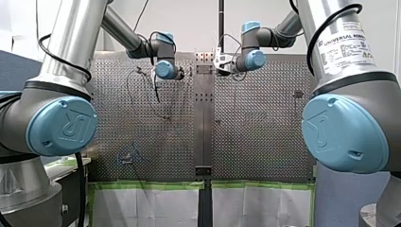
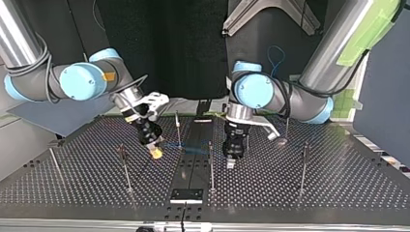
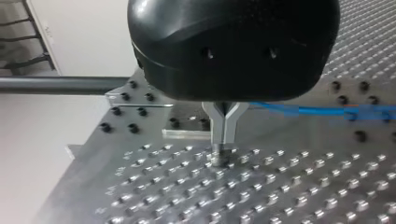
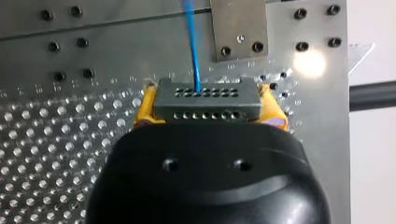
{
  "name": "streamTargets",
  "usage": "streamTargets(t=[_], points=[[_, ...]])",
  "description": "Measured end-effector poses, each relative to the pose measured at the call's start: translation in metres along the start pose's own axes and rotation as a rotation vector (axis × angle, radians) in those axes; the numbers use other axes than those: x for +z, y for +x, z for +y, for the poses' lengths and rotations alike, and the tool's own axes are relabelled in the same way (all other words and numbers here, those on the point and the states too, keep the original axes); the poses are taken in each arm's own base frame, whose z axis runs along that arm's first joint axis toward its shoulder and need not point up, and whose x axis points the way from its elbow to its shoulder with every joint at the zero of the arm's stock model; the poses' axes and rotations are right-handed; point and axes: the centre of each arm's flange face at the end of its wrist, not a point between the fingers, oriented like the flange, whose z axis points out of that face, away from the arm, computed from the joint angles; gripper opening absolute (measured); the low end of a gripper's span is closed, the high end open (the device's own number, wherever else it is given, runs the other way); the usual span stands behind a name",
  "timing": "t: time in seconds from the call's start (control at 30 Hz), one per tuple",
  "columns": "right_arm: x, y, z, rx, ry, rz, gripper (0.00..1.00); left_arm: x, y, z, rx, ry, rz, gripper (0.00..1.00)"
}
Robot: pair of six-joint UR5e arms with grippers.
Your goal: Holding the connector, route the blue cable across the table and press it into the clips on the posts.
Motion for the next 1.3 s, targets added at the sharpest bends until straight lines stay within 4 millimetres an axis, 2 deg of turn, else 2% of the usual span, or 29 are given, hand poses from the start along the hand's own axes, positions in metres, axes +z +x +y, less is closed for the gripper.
streamTargets(t=[0.2,0.5,0.57,0.6,0.63,0.67,0.73,0.77,0.8,0.83,1.0,1.3], points=[[0.002,0.002,0.009,-0.005,-0.007,0.004,0.00,0.012,-0.015,0.010,-0.021,-0.016,-0.032,0.00],[0.002,0.003,0.017,-0.009,-0.012,0.009,0.00,0.016,-0.017,0.018,-0.029,-0.028,-0.037,0.00],[0.002,0.003,0.018,-0.009,-0.012,0.009,0.00,0.016,-0.017,0.017,-0.031,-0.024,-0.036,0.22],[0.002,0.003,0.018,-0.009,-0.012,0.009,0.00,0.016,-0.017,0.017,-0.031,-0.022,-0.035,0.22],[0.002,0.003,0.018,-0.010,-0.012,0.009,0.00,0.015,-0.016,0.016,-0.031,-0.021,-0.034,0.41],[0.002,0.003,0.018,-0.010,-0.012,0.009,0.00,0.015,-0.016,0.016,-0.032,-0.019,-0.034,0.48],[0.002,0.003,0.019,-0.011,-0.013,0.009,0.00,0.015,-0.016,0.014,-0.032,-0.017,-0.033,0.48],[0.002,0.004,0.020,-0.012,-0.014,0.010,0.00,0.014,-0.016,0.014,-0.032,-0.017,-0.033,0.91],[0.002,0.004,0.020,-0.012,-0.014,0.011,0.00,0.014,-0.016,0.013,-0.031,-0.016,-0.032,0.91],[0.002,0.004,0.020,-0.013,-0.015,0.011,0.00,0.013,-0.016,0.012,-0.028,-0.016,-0.031,1.00],[0.002,0.006,0.020,-0.015,-0.007,0.013,0.00,0.006,-0.013,0.011,-0.016,-0.038,-0.010,1.00],[0.002,0.007,0.020,-0.017,-0.001,0.012,0.00,-0.031,-0.019,0.003,0.032,-0.055,0.020,1.00]])
